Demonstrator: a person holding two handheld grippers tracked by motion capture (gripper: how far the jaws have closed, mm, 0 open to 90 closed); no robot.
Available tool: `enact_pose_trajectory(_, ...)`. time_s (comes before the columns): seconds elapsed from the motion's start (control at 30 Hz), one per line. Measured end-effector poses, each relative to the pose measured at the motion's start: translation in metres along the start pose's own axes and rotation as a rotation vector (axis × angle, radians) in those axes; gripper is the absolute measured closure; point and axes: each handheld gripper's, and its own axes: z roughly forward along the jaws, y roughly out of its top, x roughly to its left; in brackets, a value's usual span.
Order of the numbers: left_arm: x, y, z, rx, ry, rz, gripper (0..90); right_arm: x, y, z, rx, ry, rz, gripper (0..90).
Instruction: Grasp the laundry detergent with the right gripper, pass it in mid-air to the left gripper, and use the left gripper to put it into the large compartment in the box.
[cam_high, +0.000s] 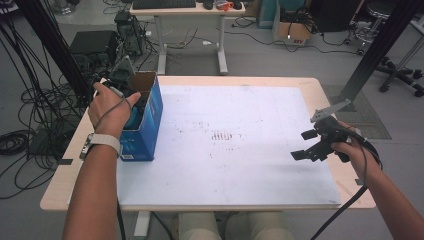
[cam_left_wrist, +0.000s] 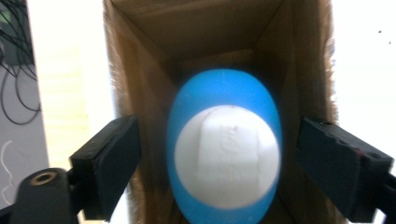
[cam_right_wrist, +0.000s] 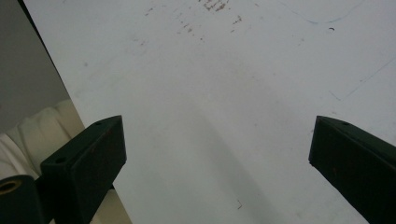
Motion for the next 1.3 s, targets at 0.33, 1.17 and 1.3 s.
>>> enact_pose_trajectory(0.33, -0.001, 0.0, -0.049, -0.124, -0.105, -0.006, 8.3, -0.001, 0.002, -0.004, -0.012, -0.009, -0.023, 4.2)
enact_pose_trajectory(1.17, -0.102, -0.022, -0.128, -0.263, -0.287, 0.515, 9.1, 0.007, 0.018, -0.028, 0.006, -0.026, -0.008, 4.1)
enact_pose_trajectory(1.3, -0.114, -0.026, -0.126, -0.252, -0.314, 0.572, 9.1, 0.008, 0.018, -0.03, 0.005, -0.024, -0.018, 4.1)
